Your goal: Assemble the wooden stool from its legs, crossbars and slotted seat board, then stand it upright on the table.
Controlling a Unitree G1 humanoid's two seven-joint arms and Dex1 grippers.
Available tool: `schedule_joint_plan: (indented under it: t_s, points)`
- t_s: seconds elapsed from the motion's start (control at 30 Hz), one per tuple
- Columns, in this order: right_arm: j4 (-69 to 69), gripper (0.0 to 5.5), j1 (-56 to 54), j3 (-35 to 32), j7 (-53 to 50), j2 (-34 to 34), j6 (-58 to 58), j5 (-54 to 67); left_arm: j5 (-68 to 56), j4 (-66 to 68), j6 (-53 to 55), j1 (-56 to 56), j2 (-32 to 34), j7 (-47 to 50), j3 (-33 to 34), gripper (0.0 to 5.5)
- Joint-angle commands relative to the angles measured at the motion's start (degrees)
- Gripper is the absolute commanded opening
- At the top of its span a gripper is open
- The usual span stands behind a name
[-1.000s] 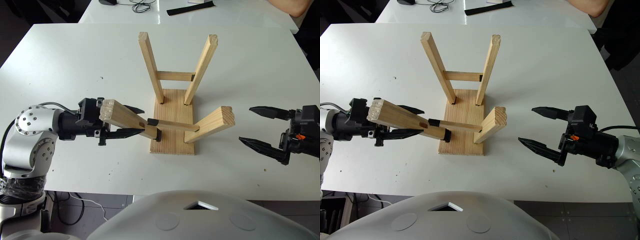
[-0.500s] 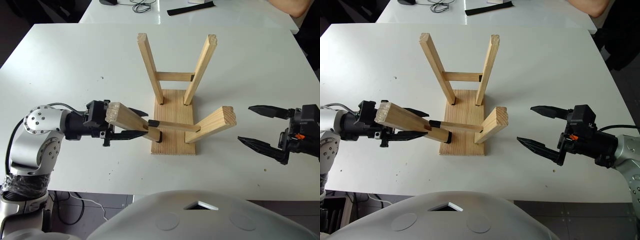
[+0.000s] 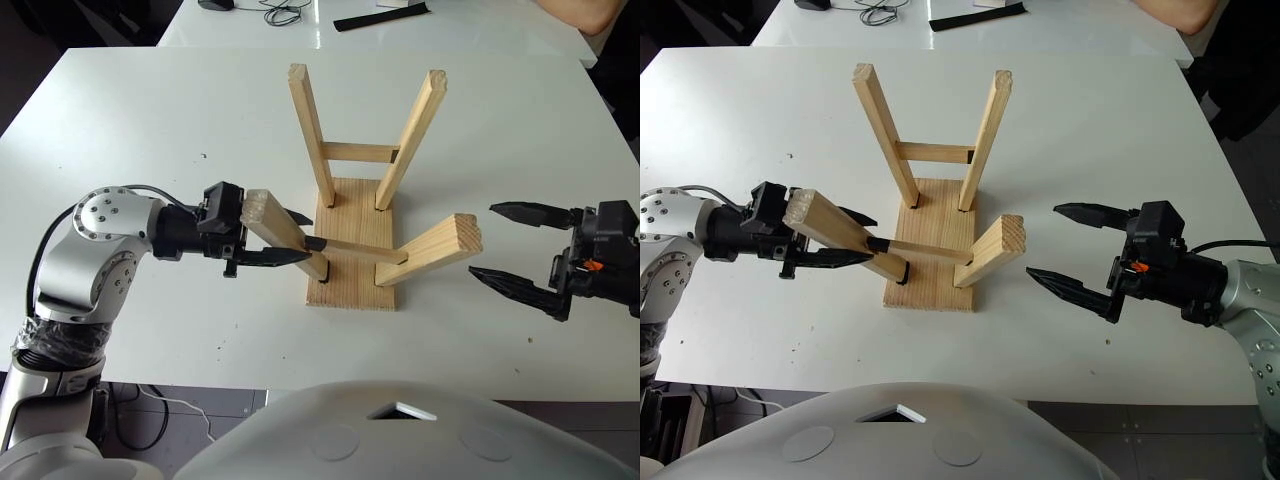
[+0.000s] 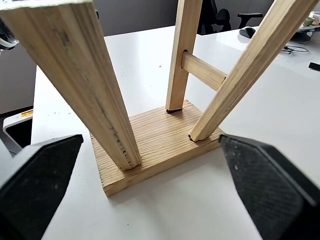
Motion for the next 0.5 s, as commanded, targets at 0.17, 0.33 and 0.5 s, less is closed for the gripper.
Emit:
schedule_joint_plan:
  t_s: [0.17,0.33,0.5]
  points:
    - [-0.24,5.01,-4.29,1.27,-3.07,0.17,-0.35,0.07,5.57,-0.26,-1.91,0.49,0.66,-0.73,-5.82,2.06]
    - [-1.75,5.01,-5.71,-2.15,-6.09,0.43,1.6,6.68,8.02,-1.06,-3.76,1.7,1.7,0.11,-8.16,2.06]
    - [-2.48,5.01,-9.9,-8.12,-13.43,-0.2,3.41,23.53,12.97,2.83,-3.37,-1.84,0.74,5.13,-11.26,2.06]
